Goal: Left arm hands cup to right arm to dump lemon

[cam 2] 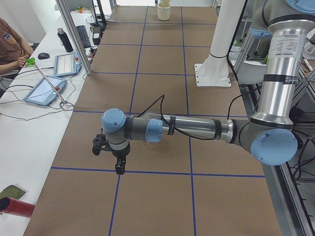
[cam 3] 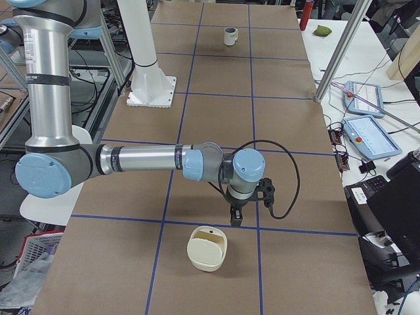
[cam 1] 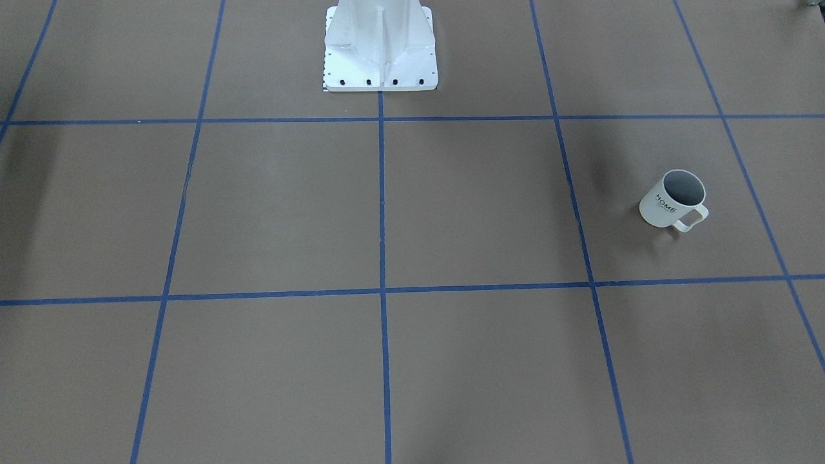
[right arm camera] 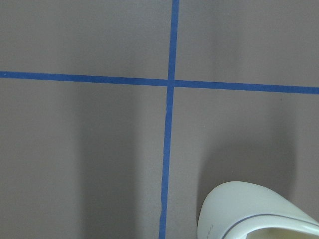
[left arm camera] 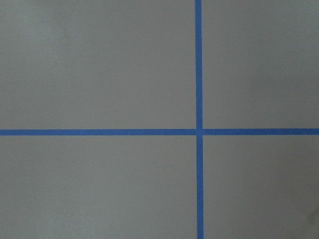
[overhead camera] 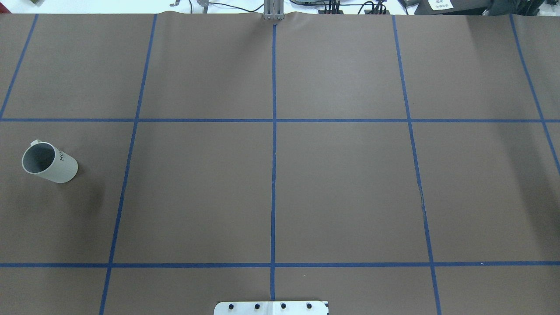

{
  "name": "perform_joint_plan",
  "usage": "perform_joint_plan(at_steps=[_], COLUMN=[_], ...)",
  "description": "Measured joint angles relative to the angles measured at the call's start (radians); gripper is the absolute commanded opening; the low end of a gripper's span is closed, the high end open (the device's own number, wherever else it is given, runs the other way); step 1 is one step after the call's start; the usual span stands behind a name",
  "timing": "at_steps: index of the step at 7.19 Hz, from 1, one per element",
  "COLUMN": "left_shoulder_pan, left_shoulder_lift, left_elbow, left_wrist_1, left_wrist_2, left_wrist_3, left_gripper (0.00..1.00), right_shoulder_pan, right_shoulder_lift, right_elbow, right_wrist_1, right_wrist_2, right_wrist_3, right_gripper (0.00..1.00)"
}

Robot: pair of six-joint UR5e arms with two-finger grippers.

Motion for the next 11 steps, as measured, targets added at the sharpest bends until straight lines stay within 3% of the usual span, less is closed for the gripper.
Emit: perform_joint_plan(at_steps=[4,8,11], left_shoulder_pan=[0.0,0.052,0.109], left_shoulder_lift=[-0.021,-0.027,0.042], left_elbow=[-0.012,-0.086,-0.173], left_wrist_1=[0.003,-0.03,-0.061], left_wrist_2=[0.008,-0.001,-0.128], left_wrist_3=[-0.009,-0.058,-0.274], left_gripper=[1.0,1.0,1.0], right_shoulder_pan=[0.001,0.001,0.0], right_shoulder_lift=[0.007,0.009,0.01], right_elbow=[0.019,0.054,0.079], right_wrist_1=[0.0,0.0,0.0], right_wrist_2=[0.006,0.039,0.039], right_wrist_3=[0.005,0.007,0.006], right_gripper=[1.0,1.0,1.0])
